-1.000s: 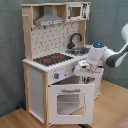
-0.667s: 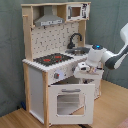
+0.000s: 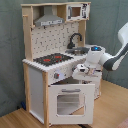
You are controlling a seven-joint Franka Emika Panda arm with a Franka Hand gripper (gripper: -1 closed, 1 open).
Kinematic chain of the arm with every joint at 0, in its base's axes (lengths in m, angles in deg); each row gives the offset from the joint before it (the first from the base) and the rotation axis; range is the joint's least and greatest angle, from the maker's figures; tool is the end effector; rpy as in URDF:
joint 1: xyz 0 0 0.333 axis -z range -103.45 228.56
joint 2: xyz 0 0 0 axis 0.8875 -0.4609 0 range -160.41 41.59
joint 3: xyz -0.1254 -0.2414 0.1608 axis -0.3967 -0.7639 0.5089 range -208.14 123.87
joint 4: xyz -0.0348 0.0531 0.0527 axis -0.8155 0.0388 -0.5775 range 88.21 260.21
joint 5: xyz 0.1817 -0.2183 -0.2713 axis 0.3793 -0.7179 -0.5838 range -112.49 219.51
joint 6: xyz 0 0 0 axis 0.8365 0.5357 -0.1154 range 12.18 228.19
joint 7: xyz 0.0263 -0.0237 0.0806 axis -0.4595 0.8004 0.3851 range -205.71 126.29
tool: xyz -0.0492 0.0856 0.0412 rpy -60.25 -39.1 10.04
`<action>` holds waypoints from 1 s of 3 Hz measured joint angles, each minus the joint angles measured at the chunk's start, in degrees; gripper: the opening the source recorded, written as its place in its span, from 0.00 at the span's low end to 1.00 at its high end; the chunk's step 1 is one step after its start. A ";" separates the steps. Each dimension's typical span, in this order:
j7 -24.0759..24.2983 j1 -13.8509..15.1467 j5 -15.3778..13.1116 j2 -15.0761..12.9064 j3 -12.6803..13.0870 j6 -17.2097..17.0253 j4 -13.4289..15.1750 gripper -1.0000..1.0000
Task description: Play with the kitchen
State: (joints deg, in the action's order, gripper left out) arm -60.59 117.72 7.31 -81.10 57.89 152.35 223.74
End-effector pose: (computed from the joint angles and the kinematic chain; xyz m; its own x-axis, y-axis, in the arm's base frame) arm 0.3409 0.3429 0.3359 -0.1598 0.9869 0.0205 0.9586 0.1502 0.2418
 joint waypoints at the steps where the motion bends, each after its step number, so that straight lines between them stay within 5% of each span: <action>1: 2.03 -4.93 0.12 0.02 -3.36 1.29 -0.37 0.00; 3: 2.89 -14.10 0.12 -0.25 -12.35 2.43 -2.13 0.00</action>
State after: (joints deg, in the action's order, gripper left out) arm -57.70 103.62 7.43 -81.35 45.55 154.78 221.61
